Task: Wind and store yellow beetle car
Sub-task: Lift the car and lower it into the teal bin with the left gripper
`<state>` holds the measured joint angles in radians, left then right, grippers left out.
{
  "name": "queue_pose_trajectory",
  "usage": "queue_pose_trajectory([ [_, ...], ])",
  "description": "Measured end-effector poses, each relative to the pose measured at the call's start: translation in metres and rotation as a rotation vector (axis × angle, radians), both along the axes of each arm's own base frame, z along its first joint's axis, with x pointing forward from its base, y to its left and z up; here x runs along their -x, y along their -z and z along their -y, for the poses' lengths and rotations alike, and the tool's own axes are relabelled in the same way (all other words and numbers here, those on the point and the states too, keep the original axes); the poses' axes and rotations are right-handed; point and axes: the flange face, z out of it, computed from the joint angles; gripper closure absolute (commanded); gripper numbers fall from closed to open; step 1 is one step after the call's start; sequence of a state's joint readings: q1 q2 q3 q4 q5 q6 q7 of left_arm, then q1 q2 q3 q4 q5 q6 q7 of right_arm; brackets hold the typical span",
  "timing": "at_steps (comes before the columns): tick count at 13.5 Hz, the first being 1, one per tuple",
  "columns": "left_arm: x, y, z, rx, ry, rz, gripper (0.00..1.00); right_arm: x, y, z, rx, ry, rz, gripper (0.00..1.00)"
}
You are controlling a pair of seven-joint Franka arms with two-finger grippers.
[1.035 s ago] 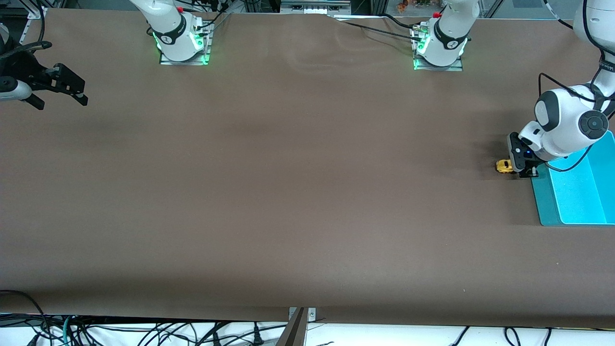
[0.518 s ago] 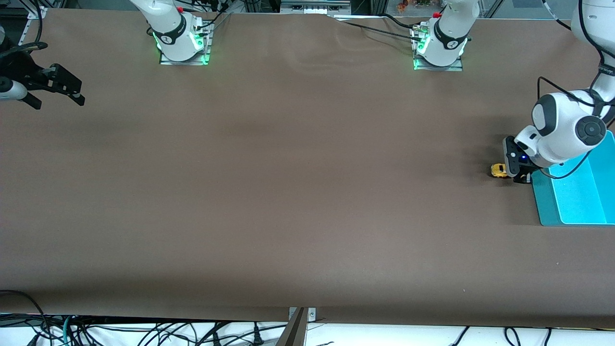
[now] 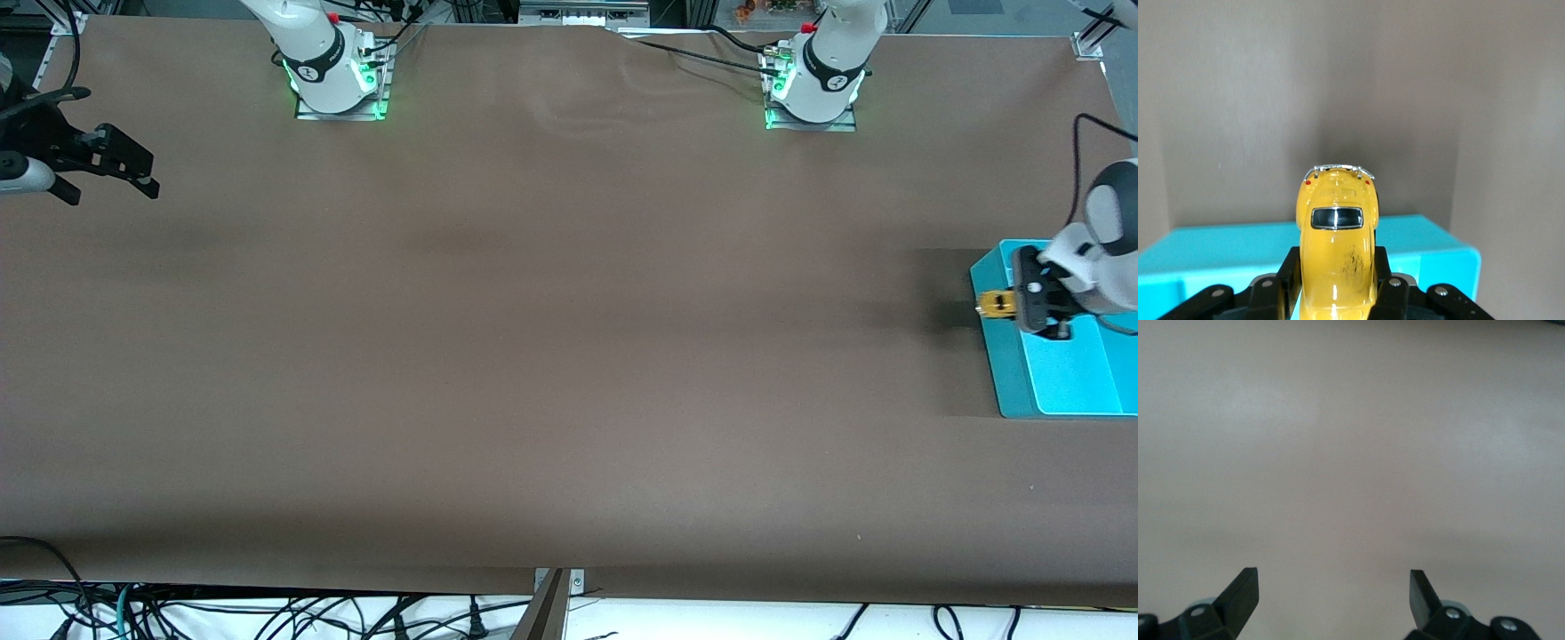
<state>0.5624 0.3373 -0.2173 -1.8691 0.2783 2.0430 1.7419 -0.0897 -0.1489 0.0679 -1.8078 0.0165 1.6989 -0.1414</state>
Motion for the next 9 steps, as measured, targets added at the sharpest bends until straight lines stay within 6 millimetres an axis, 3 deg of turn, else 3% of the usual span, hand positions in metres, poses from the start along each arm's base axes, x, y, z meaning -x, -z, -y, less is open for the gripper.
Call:
queue_pose_trajectory([
  [3, 0.024, -0.005, -0.065, 0.010, -0.025, 0.007, 0.85, 0.002, 0.004, -0.006, 0.000, -0.011, -0.032, 0.00],
  [6, 0.052, 0.012, -0.130, 0.021, -0.041, 0.046, 0.82, 0.004, 0.005, -0.023, 0.012, -0.043, -0.046, 0.00],
  [9, 0.052, 0.060, -0.148, 0.042, -0.017, 0.089, 0.75, 0.004, 0.005, -0.025, 0.023, -0.043, -0.045, 0.00],
])
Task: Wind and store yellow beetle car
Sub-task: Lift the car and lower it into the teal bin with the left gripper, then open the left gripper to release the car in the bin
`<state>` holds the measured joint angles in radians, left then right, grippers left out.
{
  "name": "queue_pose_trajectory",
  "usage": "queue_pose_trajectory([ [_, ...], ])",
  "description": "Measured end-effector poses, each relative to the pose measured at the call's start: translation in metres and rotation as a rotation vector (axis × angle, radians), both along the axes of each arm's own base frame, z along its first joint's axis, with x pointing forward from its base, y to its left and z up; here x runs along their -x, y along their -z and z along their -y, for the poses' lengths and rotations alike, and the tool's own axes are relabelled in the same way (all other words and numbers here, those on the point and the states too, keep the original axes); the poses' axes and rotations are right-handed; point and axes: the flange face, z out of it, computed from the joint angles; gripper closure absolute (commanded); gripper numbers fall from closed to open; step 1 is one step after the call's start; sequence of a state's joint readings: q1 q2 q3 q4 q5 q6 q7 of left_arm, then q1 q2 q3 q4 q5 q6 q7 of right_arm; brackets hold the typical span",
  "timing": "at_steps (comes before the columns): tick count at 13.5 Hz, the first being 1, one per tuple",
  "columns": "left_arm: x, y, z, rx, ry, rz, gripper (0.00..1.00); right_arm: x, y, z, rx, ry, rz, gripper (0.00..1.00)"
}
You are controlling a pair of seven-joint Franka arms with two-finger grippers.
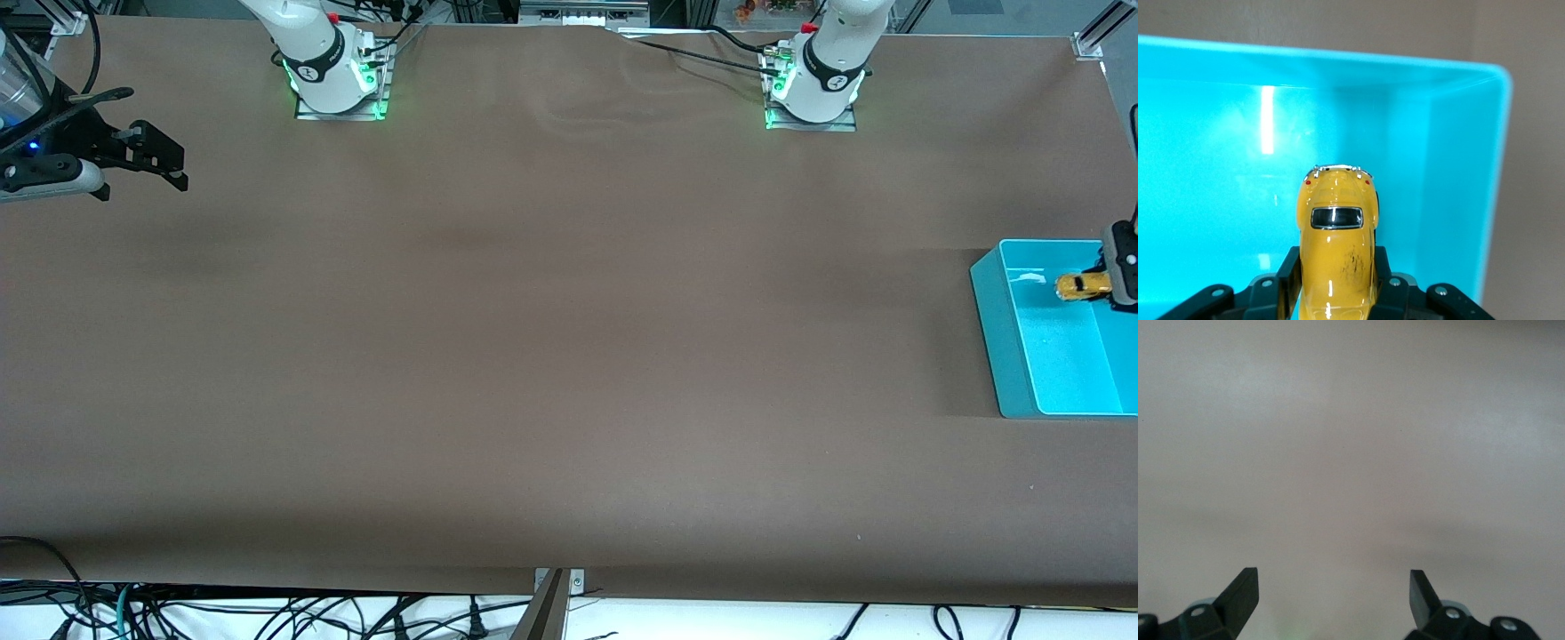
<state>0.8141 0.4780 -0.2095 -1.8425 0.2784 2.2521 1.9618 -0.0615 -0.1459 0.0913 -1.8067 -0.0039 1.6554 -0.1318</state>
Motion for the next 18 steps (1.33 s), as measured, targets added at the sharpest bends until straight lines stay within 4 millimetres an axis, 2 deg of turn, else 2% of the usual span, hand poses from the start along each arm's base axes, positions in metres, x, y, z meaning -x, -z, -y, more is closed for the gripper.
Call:
queue_pose_trajectory([
  [1, -0.002, 0.018, 0.000, 0.010, 0.004, 0.006, 0.57, 0.000, 0.000, 0.000, 0.000, 0.001, 0.000, 0.00],
  [2, -0.003, 0.032, 0.001, 0.020, 0.005, 0.008, 0.01, 0.000, 0.000, 0.000, 0.000, 0.002, 0.001, 0.00],
  [3, -0.004, 0.040, 0.000, 0.026, 0.006, 0.007, 0.00, 0.000, -0.001, -0.001, 0.000, 0.003, 0.003, 0.00],
  [5, -0.007, 0.044, -0.001, 0.030, 0.022, 0.010, 0.00, 0.000, -0.001, -0.001, -0.003, 0.028, 0.005, 0.00],
  [10, -0.016, 0.025, -0.003, 0.019, 0.041, 0.023, 0.00, -0.001, -0.006, -0.003, -0.010, 0.056, 0.015, 0.00],
  [12, -0.022, 0.003, -0.001, 0.019, 0.042, 0.005, 0.00, -0.001, -0.006, -0.003, -0.010, 0.058, 0.014, 0.00],
  [14, -0.039, -0.032, 0.013, 0.031, 0.038, -0.022, 0.00, -0.002, -0.005, -0.004, -0.010, 0.061, 0.011, 0.00],
  [18, -0.082, -0.110, 0.072, 0.043, -0.056, -0.087, 0.00, -0.007, -0.003, -0.011, -0.012, 0.077, 0.009, 0.00],
])
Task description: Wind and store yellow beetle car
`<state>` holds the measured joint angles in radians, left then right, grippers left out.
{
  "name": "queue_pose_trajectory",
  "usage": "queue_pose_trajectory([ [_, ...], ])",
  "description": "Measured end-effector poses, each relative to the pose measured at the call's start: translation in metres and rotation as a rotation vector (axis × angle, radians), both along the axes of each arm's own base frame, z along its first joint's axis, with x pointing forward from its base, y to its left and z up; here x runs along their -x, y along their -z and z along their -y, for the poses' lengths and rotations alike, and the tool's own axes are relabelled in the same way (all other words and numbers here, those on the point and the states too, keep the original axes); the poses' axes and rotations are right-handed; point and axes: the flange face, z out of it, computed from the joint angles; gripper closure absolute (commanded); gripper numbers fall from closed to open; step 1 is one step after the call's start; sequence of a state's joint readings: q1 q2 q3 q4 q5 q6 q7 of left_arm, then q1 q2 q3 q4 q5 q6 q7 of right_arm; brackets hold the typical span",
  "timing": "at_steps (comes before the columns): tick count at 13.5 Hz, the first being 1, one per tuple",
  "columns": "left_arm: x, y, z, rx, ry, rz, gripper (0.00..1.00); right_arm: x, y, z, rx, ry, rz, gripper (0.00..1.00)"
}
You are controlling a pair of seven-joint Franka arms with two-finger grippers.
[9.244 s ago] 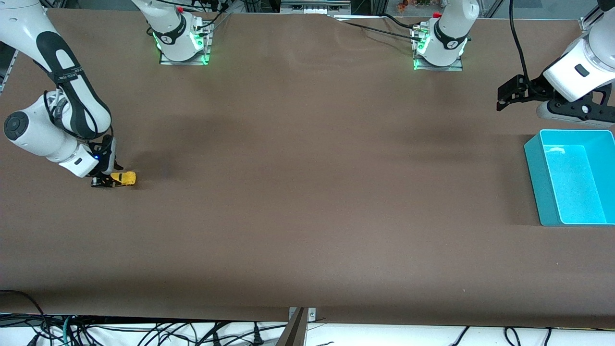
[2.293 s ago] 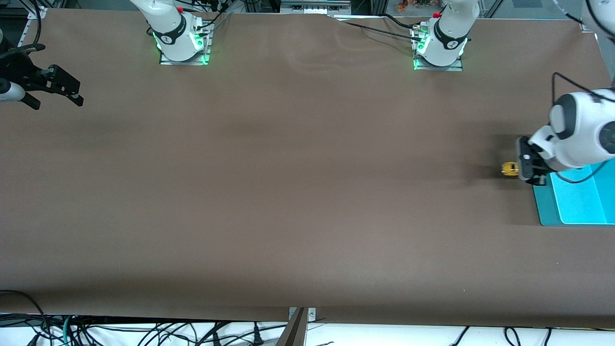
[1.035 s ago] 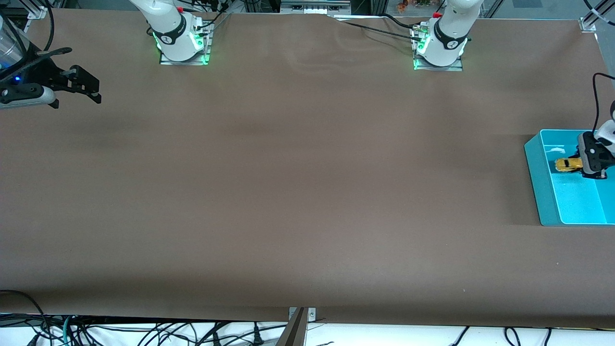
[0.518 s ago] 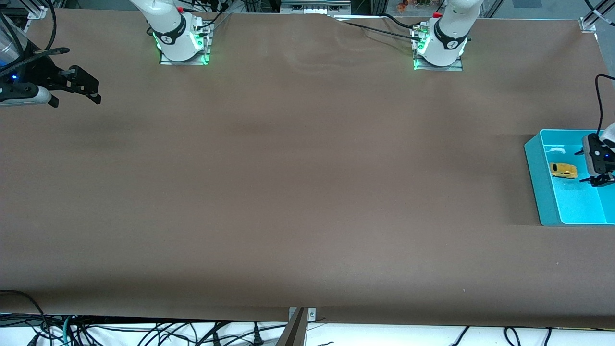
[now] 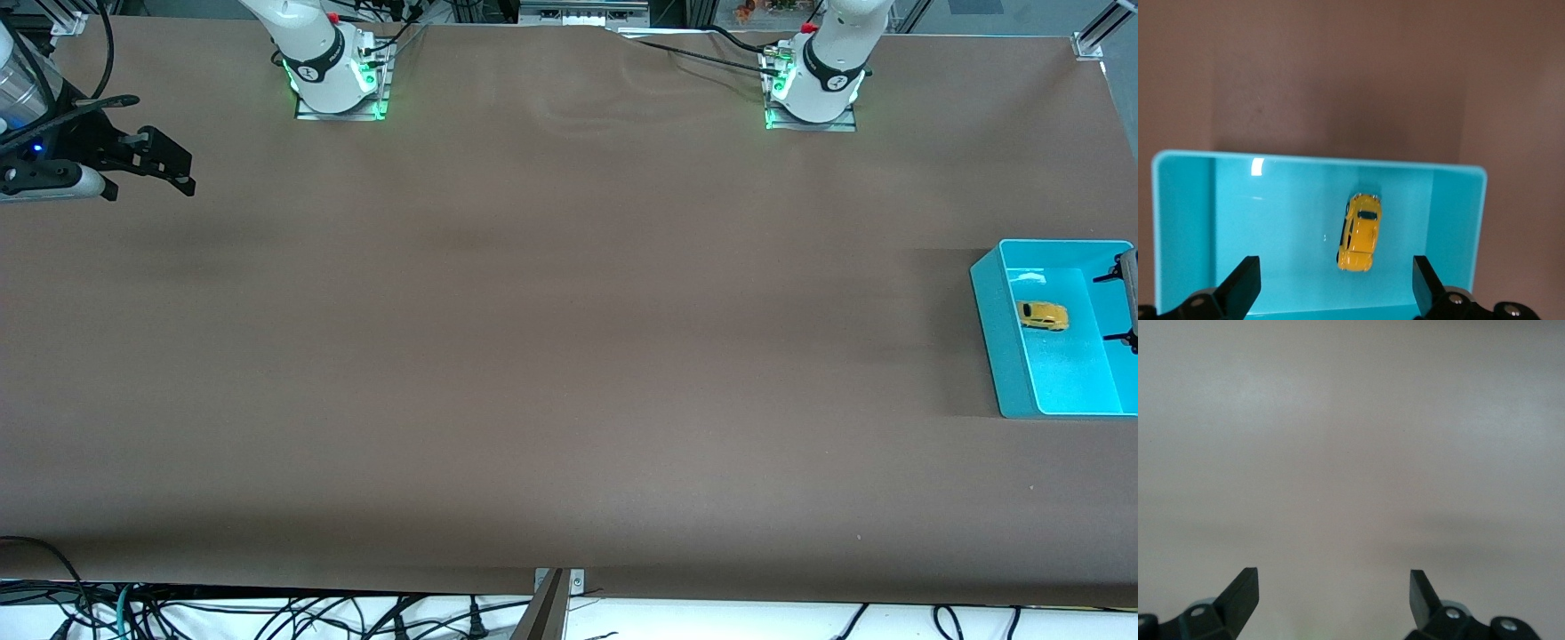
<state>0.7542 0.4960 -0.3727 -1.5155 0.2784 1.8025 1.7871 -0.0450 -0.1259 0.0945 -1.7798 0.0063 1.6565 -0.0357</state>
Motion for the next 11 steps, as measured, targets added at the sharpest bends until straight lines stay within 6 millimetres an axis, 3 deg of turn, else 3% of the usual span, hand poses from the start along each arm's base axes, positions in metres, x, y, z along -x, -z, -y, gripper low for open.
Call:
queue_pose_trajectory([
  [4, -0.034, -0.033, 0.086, -0.035, -0.126, -0.044, 0.00, -0.014, -0.001, -0.001, -0.004, -0.002, 0.004, 0.00],
  [7, -0.053, -0.033, 0.159, -0.034, -0.222, -0.045, 0.00, -0.017, 0.002, -0.001, -0.005, -0.003, -0.001, 0.00],
  [11, -0.063, -0.024, 0.216, -0.007, -0.370, -0.068, 0.00, -0.017, 0.001, -0.003, -0.005, -0.007, 0.001, 0.00],
])
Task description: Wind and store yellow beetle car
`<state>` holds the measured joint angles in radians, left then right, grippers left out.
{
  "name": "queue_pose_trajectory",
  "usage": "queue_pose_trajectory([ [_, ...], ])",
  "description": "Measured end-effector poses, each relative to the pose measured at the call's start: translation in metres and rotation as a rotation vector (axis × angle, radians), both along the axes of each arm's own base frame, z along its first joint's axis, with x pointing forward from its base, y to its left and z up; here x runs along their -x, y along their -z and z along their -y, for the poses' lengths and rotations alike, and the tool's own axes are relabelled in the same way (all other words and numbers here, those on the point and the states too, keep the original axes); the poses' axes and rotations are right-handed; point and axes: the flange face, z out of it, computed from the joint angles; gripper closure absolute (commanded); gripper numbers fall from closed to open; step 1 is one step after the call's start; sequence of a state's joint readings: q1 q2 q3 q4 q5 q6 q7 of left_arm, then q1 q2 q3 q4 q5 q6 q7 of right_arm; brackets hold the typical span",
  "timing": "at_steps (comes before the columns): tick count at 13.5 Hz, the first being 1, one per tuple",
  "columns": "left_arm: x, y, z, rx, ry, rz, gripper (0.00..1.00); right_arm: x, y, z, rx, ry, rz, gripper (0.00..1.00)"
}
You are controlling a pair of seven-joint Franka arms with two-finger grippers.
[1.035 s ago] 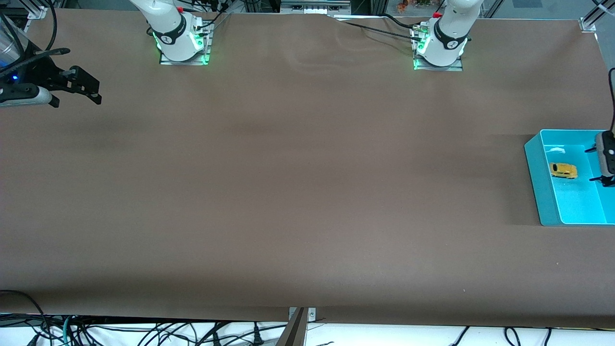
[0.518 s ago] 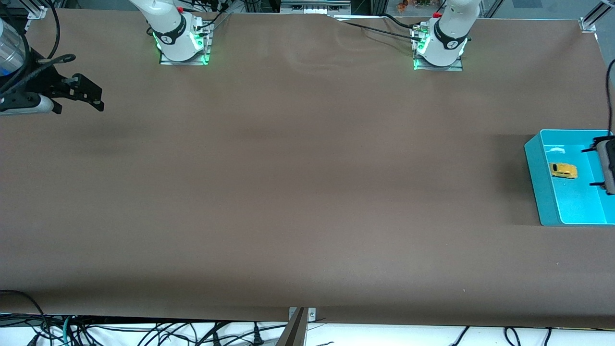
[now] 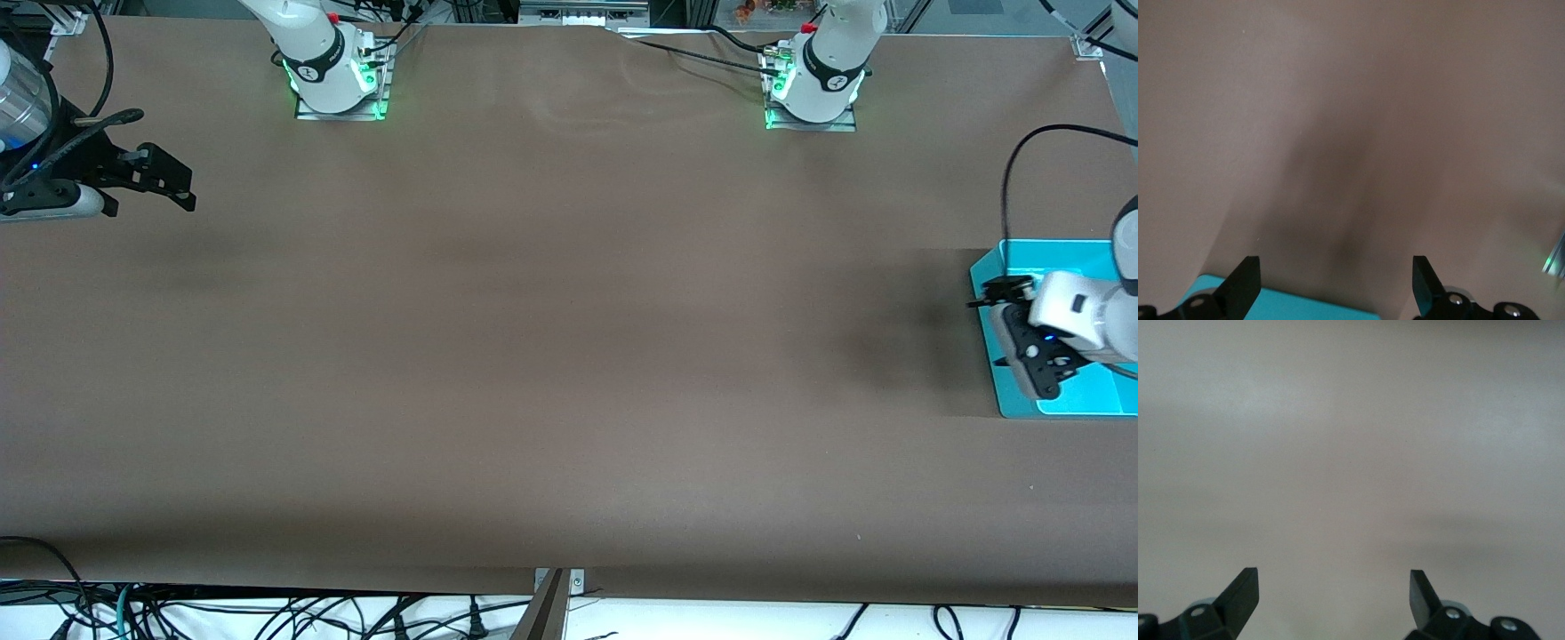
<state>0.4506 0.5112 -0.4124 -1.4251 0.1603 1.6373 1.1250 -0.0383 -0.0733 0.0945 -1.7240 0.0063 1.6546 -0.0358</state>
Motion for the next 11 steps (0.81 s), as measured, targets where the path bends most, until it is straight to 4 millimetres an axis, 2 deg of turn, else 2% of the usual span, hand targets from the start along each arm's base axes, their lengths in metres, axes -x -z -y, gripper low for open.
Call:
queue_pose_trajectory([
  [2, -0.001, -0.005, 0.027, 0.022, -0.078, -0.017, 0.00, 0.000, -0.001, 0.000, 0.000, -0.003, 0.001, 0.00],
  [4, 0.002, -0.023, 0.046, 0.044, -0.153, -0.023, 0.00, 0.000, -0.002, 0.000, 0.000, -0.012, 0.004, 0.00],
  [6, 0.011, -0.060, 0.066, 0.021, -0.235, -0.014, 0.00, 0.000, -0.003, 0.000, 0.000, -0.016, 0.006, 0.00],
  [9, 0.036, -0.129, 0.108, -0.043, -0.350, 0.041, 0.00, 0.000, -0.004, 0.000, 0.000, -0.018, 0.008, 0.00],
  [11, 0.052, -0.158, 0.132, -0.046, -0.389, 0.072, 0.00, 0.000, -0.004, 0.000, 0.000, -0.018, 0.008, 0.00],
])
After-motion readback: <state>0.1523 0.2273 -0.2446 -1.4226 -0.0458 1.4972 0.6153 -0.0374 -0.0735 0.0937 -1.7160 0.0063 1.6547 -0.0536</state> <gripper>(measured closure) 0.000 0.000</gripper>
